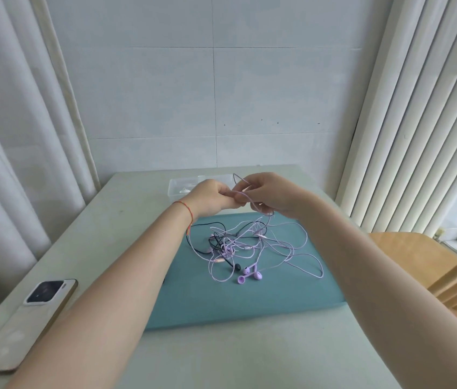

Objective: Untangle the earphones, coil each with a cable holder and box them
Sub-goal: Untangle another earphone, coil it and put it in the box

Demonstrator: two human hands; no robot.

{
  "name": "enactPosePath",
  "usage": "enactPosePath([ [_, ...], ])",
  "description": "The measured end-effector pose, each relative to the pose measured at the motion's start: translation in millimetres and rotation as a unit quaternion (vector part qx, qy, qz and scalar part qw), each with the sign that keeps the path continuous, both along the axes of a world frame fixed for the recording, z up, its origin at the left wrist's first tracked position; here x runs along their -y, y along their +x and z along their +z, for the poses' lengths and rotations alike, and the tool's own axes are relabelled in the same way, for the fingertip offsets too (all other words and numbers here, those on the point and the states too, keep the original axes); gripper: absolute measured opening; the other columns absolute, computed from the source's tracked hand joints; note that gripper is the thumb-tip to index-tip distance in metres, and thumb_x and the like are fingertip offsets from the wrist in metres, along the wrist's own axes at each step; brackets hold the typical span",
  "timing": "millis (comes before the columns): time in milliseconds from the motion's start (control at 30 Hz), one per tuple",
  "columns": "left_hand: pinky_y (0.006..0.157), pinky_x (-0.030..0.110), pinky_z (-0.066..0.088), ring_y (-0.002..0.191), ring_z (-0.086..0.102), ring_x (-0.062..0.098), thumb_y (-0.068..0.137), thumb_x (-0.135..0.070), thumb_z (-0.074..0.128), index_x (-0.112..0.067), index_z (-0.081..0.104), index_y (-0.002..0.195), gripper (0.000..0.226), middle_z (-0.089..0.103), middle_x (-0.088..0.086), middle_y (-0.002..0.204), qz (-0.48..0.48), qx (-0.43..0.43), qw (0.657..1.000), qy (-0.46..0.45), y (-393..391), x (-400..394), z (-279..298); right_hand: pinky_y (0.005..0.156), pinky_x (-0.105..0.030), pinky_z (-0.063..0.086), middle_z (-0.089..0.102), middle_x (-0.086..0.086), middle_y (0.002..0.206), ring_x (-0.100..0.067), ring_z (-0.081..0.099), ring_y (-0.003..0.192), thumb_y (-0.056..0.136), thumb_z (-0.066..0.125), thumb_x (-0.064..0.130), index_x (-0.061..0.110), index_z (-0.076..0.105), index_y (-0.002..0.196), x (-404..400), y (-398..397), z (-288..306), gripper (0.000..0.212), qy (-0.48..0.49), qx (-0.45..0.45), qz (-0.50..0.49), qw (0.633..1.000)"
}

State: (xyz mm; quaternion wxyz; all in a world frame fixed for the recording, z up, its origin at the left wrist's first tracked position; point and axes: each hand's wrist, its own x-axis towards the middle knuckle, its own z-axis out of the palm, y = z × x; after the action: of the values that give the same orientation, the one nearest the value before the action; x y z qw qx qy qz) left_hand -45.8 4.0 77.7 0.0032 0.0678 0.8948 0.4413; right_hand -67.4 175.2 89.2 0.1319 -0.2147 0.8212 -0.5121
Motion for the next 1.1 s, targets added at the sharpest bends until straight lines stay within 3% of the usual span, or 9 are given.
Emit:
enactPosePath([
  [167, 0.043, 0.021, 0.021, 0.047, 0.028, 0.013, 0.068, -0.028, 0.055, -0.016, 0.054, 0.065, 0.012, 0.034, -0.002, 0.058, 0.057, 0.055, 0.995, 0.066, 0.2, 4.4, 0.3, 0.043, -0.02, 0.032, 0.058, -0.006, 0.07, -0.014, 0.041, 0.046, 0.089, 0.053, 0.005, 0.005, 0.068, 0.095, -5.0, -12.1, 2.2, 0.016, -0.017, 0.021, -0.178, 0.984],
  [300, 0.037, 0.014, 0.012, 0.04, 0.016, 0.009, 0.065, -0.028, 0.044, -0.016, 0.043, 0.068, 0.012, 0.026, -0.005, 0.056, 0.074, 0.122, 0.98, 0.14, -3.6, 10.7, -4.4, 0.049, -0.026, 0.047, 0.063, -0.013, 0.075, -0.023, 0.054, 0.053, 0.09, 0.044, 0.007, -0.006, 0.054, 0.12, -27.4, -25.8, -8.5, 0.034, 0.131, 0.011, -0.234, 0.963],
  [467, 0.037, 0.015, 0.014, 0.042, 0.018, 0.01, 0.085, -0.014, 0.039, -0.016, 0.042, 0.067, 0.019, 0.031, -0.004, 0.054, 0.079, 0.118, 0.987, 0.075, -8.3, 0.7, -15.3, 0.09, -0.036, 0.043, 0.057, -0.014, 0.125, -0.034, 0.054, 0.115, 0.087, 0.048, 0.018, 0.018, 0.039, 0.137, -29.3, -15.0, -12.3, 0.05, 0.418, -0.164, -0.244, 0.859],
  [533, 0.038, 0.015, 0.014, 0.043, 0.019, 0.01, 0.087, -0.012, 0.041, -0.014, 0.047, 0.071, 0.018, 0.031, -0.003, 0.056, 0.047, 0.106, 0.989, 0.087, -8.3, -7.4, -17.0, 0.084, -0.03, 0.044, 0.059, -0.011, 0.123, -0.031, 0.057, 0.109, 0.087, 0.047, 0.014, 0.018, 0.049, 0.131, -17.4, -8.7, -5.5, 0.045, 0.336, -0.227, -0.21, 0.89],
  [633, 0.04, 0.017, 0.016, 0.041, 0.023, 0.01, 0.093, -0.016, 0.047, -0.012, 0.052, 0.077, 0.018, 0.033, -0.004, 0.052, 0.0, 0.07, 0.99, 0.121, -6.6, -16.3, -15.2, 0.056, -0.019, 0.048, 0.069, -0.004, 0.107, -0.013, 0.066, 0.067, 0.087, 0.048, 0.007, 0.016, 0.057, 0.12, 2.2, 5.8, 2.5, 0.035, 0.187, -0.15, -0.058, 0.969],
  [800, 0.043, 0.021, 0.026, 0.039, 0.028, 0.013, 0.091, -0.039, 0.06, -0.014, 0.051, 0.068, 0.035, 0.036, -0.007, 0.045, 0.021, 0.021, 0.989, 0.147, -7.6, -13.2, -14.1, 0.045, -0.017, 0.042, 0.067, -0.005, 0.065, -0.004, 0.056, 0.04, 0.086, 0.064, 0.015, 0.013, 0.067, 0.088, 5.5, 4.0, -2.1, 0.004, 0.158, -0.149, -0.048, 0.975],
  [900, 0.049, 0.025, 0.032, 0.04, 0.023, 0.013, 0.093, -0.034, 0.052, -0.013, 0.054, 0.07, 0.031, 0.028, -0.006, 0.046, 0.049, 0.037, 0.978, 0.201, -7.3, -5.7, -16.1, 0.047, -0.02, 0.039, 0.058, 0.003, 0.057, 0.0, 0.049, 0.039, 0.086, 0.068, 0.02, 0.017, 0.066, 0.077, -6.7, -11.0, -0.3, 0.01, 0.018, -0.165, -0.177, 0.97],
  [1000, 0.058, 0.03, 0.036, 0.041, 0.024, 0.013, 0.088, -0.016, 0.048, -0.012, 0.054, 0.064, 0.024, 0.03, -0.003, 0.05, 0.076, 0.023, 0.957, 0.277, -6.9, 6.5, -20.9, 0.06, -0.025, 0.041, 0.061, 0.0, 0.066, -0.013, 0.055, 0.058, 0.086, 0.064, 0.024, 0.015, 0.068, 0.085, -27.3, -20.7, 6.8, 0.01, -0.122, -0.209, -0.389, 0.889],
  [1100, 0.065, 0.034, 0.037, 0.043, 0.032, 0.013, 0.089, -0.012, 0.049, -0.008, 0.06, 0.07, 0.022, 0.04, 0.001, 0.055, 0.089, -0.001, 0.952, 0.294, -9.8, 14.4, -25.7, 0.065, -0.025, 0.043, 0.069, -0.004, 0.083, -0.022, 0.061, 0.076, 0.086, 0.058, 0.022, 0.015, 0.069, 0.091, -41.2, -22.4, 4.6, 0.014, -0.046, -0.19, -0.417, 0.887],
])
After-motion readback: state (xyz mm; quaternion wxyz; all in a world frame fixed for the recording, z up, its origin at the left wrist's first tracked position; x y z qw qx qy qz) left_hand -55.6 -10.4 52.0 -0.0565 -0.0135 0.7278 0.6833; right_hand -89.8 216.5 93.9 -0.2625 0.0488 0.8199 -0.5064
